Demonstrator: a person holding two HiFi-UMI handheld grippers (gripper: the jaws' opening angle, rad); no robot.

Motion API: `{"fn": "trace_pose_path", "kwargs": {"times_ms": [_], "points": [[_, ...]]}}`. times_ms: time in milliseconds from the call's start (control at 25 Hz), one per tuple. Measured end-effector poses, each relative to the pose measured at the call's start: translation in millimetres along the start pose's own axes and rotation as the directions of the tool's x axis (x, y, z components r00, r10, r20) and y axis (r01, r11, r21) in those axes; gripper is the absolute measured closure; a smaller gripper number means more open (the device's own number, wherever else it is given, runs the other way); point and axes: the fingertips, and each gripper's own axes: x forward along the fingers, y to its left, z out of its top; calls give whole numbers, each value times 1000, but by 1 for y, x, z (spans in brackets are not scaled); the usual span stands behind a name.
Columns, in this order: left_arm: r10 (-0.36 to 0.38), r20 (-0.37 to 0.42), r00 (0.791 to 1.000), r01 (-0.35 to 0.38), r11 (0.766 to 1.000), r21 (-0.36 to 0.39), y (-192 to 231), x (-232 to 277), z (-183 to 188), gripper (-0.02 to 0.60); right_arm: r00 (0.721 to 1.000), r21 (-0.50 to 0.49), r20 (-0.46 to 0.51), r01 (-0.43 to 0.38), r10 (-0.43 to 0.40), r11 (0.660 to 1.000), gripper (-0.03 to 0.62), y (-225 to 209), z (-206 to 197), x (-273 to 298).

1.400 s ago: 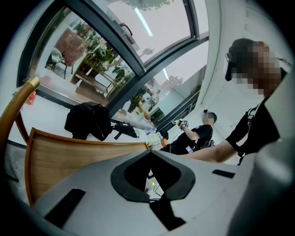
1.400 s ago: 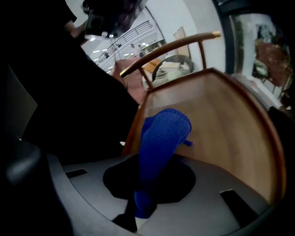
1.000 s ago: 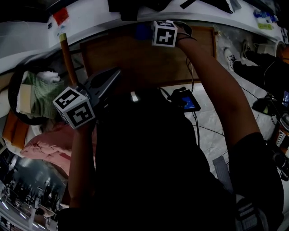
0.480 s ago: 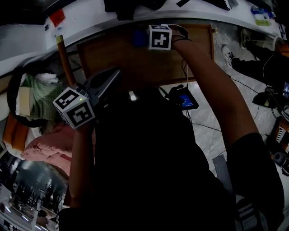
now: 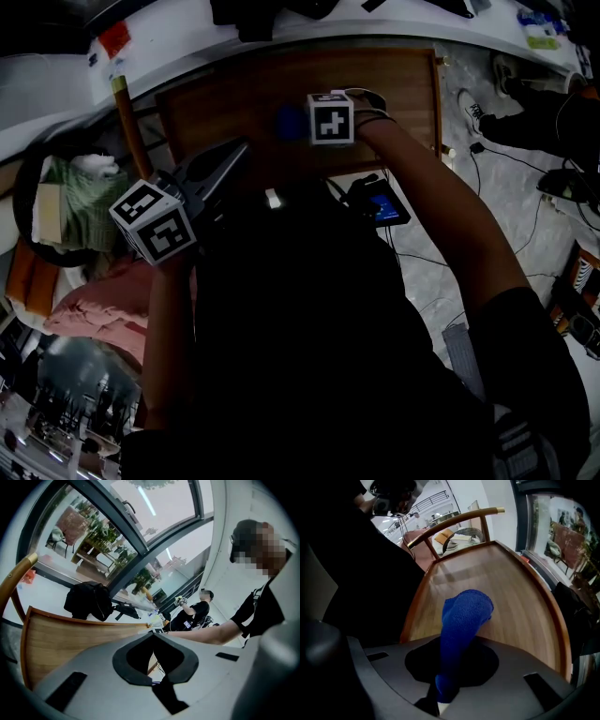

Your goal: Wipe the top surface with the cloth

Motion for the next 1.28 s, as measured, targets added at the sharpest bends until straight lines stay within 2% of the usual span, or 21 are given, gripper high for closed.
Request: {"fn": "trace_pose_path", "kwargs": {"times_ms": [280, 560, 840, 920, 1000, 1040, 1080, 1120, 1200, 1280], "points": [[-1, -11, 1000, 1, 1000, 2, -1, 2, -3, 571, 992, -46, -46, -117, 115, 992, 533, 46, -4, 16], [-6, -6, 1000, 6, 1000, 1, -3, 3, -3, 571, 976, -31, -52, -211, 209, 977, 533, 84, -7, 27], [-11, -10, 1000, 11, 1000, 4, -5, 4, -4, 571, 968, -34, -114, -229, 224, 973, 533, 89, -13, 27], [-13, -8, 1000, 13, 1000, 4, -5, 4, -3, 571, 954, -20, -93, -286, 284, 958, 533, 98, -6, 26], [-15, -4, 1000, 15, 1000, 4, -6, 3, 0, 571, 934, 37, -42, -353, 355, 935, 531, 105, 0, 18], [-15, -2, 1000, 15, 1000, 5, -6, 3, 1, 571, 946, 58, -41, -320, 323, 946, 531, 92, -3, 12], [-14, 0, 1000, 14, 1000, 6, -6, 2, 1, 571, 970, 66, -60, -232, 236, 971, 531, 67, -10, 3], [-12, 1, 1000, 12, 1000, 7, -6, 1, 2, 571, 990, 62, -80, -111, 116, 992, 531, 34, -17, -7], [-6, 0, 1000, 6, 1000, 8, -5, 0, 2, 571, 995, 70, -67, 83, -79, 994, 531, -24, -20, -29], [-2, -3, 1000, 2, 1000, 9, -5, -1, 2, 571, 984, 83, -29, 179, -178, 980, 531, -63, -17, -48]]}}
